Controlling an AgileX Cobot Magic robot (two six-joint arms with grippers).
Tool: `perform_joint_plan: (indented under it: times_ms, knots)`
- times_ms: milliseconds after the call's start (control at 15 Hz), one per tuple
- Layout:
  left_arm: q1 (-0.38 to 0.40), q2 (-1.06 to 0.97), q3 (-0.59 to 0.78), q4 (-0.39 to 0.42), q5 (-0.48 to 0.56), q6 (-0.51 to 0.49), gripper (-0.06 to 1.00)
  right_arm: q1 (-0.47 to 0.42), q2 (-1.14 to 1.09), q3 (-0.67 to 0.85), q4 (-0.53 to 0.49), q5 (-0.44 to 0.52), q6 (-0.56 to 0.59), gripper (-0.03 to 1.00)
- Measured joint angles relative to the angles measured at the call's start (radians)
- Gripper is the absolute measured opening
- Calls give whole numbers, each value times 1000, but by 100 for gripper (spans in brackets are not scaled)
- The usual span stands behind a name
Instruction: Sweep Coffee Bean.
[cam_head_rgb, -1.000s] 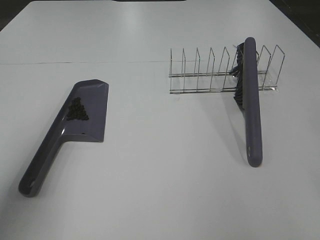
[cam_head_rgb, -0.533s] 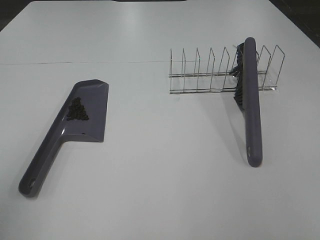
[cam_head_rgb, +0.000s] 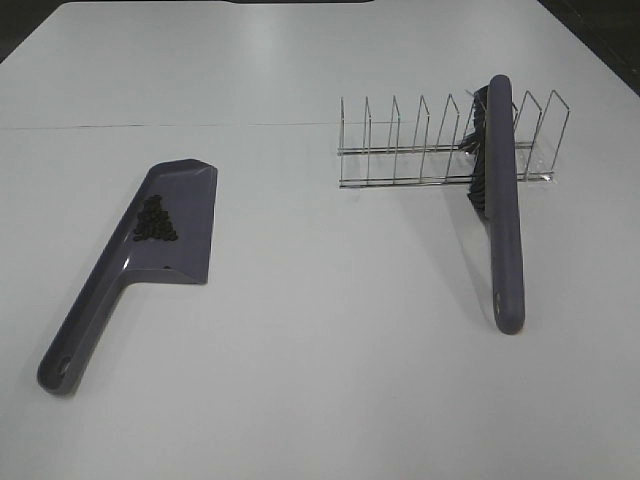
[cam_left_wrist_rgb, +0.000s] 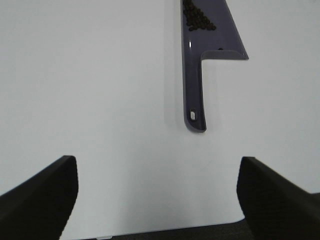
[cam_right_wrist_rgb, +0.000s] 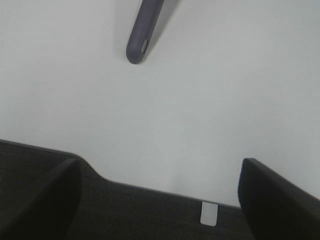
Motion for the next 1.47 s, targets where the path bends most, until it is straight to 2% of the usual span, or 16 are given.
perform_joint_plan:
  times_ms: [267, 467, 600, 733, 1467]
  knots:
    - [0, -129, 0, 70, -3, 0, 78, 0, -151, 0, 4, 1, 0, 75]
    - [0, -218, 5, 104, -4, -23, 77, 0, -152, 0, 8, -3, 0, 75]
    - [0, -262, 6, 121, -1, -60, 77, 0, -152, 14, 68, -51, -2, 75]
    - [0, -266, 6, 128, 1, -83, 77, 0, -152, 40, 138, -102, -29, 75]
    - [0, -268, 6, 128, 1, -89, 76, 0, -152, 43, 109, -108, -74, 75]
